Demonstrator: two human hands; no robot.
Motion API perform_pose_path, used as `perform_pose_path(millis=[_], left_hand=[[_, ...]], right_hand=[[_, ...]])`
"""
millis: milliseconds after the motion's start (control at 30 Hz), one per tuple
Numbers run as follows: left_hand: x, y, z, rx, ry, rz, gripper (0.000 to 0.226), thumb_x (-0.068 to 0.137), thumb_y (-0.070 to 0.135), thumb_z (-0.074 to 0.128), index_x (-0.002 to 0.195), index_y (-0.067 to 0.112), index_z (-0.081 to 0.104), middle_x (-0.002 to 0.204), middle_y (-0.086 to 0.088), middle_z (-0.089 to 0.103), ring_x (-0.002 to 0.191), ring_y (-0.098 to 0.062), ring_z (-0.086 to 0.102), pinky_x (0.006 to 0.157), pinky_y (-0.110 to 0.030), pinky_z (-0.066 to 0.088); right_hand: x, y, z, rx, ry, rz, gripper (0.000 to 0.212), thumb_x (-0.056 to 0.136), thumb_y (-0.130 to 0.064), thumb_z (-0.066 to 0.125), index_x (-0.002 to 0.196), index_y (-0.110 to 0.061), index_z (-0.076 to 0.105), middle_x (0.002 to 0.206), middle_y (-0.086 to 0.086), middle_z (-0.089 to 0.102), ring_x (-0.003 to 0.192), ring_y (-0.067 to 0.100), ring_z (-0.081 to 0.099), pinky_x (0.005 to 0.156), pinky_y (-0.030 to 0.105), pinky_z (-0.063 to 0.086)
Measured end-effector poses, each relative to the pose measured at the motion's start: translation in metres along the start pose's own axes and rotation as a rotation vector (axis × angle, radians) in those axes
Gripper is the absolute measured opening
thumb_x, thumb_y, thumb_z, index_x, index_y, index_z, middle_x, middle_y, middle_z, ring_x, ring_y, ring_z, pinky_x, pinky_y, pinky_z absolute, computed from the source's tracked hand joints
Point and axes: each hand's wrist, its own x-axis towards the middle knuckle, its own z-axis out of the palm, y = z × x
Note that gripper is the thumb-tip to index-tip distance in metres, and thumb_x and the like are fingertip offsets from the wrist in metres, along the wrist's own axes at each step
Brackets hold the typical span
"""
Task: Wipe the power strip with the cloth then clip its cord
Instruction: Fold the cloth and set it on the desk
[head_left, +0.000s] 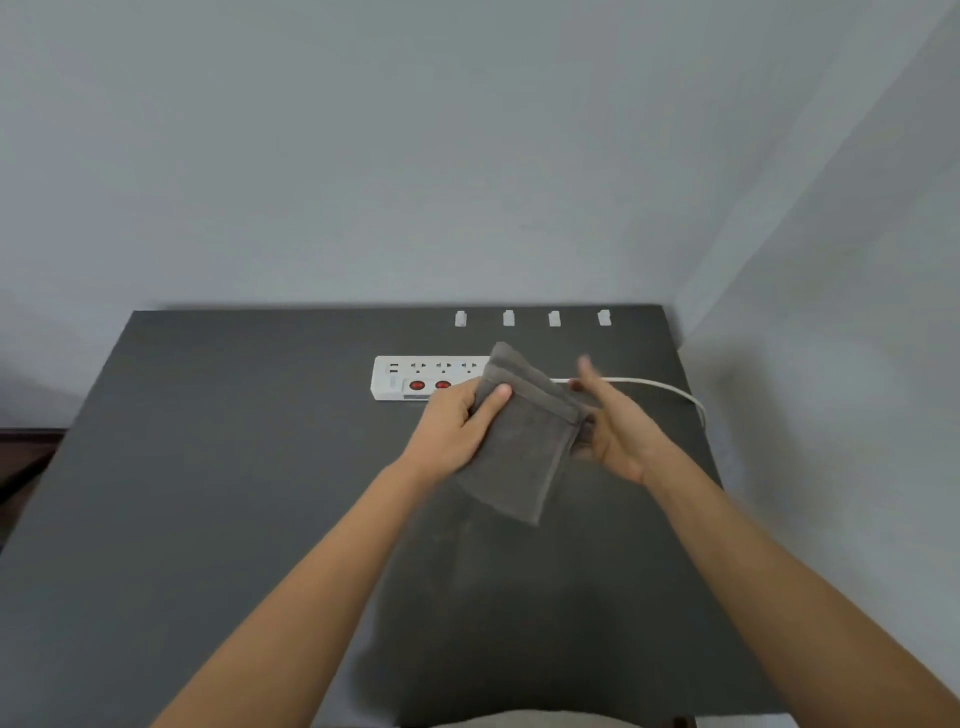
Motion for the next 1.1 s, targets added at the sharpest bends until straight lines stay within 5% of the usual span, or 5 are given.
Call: perform_pose_path(millis=[167,333,500,967,1100], left_hand=[[-0.010,-0.011,-0.021,0.182,0.002,-0.022,0.021,0.094,0.034,0.053,0.107,0.017,0.055,0.091,0.001,0.068,0.083,-0.016,0.060,0.070,-0.025,0.041],[-0.041,-0.068,-0.008,0.489,-0.145,-0.335,0.067,0.091,0.023,0.058,0.147,0.021,0.022,0.143,-0.016,0.039,0.123,-0.035,0.047,0.099,-0.041,0.041],[-0.080,-0.124,0.017,0.855,-0.524,-0.149,0.063,0.096,0.015,0.045,0.151,0.030,0.018,0.163,0.002,0.003,0.149,-0.022,0.007,0.116,-0.048,0.021],[-0.201,-0.166,-0.014,0.853,-0.536,-0.004,0.066,0.082,0.050,0.060,0.142,0.046,0.033,0.156,0.011,0.025,0.148,-0.018,-0.003,0.109,-0.056,-0.025],[-0.202,-0.157,-0.009,0.839,-0.554,-0.029,0.068,0.073,0.052,0.065,0.136,0.044,0.041,0.147,0.007,0.032,0.145,-0.018,-0.001,0.108,-0.057,-0.025]], right_hand=[[0.008,0.018,0.001,-0.190,0.075,-0.008,0.041,0.074,0.005,0.072,0.110,-0.007,0.056,0.100,0.026,0.064,0.079,0.030,0.064,0.079,0.045,0.055],[0.036,0.062,0.007,-0.878,0.289,-0.196,0.053,0.073,-0.023,0.077,0.119,-0.021,0.050,0.117,0.009,0.054,0.107,0.026,0.053,0.090,0.036,0.045],[0.043,0.144,0.022,-1.494,0.093,-0.286,0.051,0.082,-0.027,0.068,0.130,-0.019,0.053,0.139,0.015,0.039,0.122,0.035,0.039,0.107,0.042,0.036],[-0.026,0.224,0.028,-1.479,-0.180,-0.452,0.060,0.080,-0.031,0.070,0.134,-0.011,0.049,0.143,0.018,0.036,0.123,0.034,0.042,0.102,0.042,0.043],[-0.031,0.229,0.025,-1.500,-0.211,-0.482,0.060,0.081,-0.033,0.069,0.133,-0.011,0.049,0.141,0.018,0.037,0.121,0.034,0.043,0.098,0.044,0.047]])
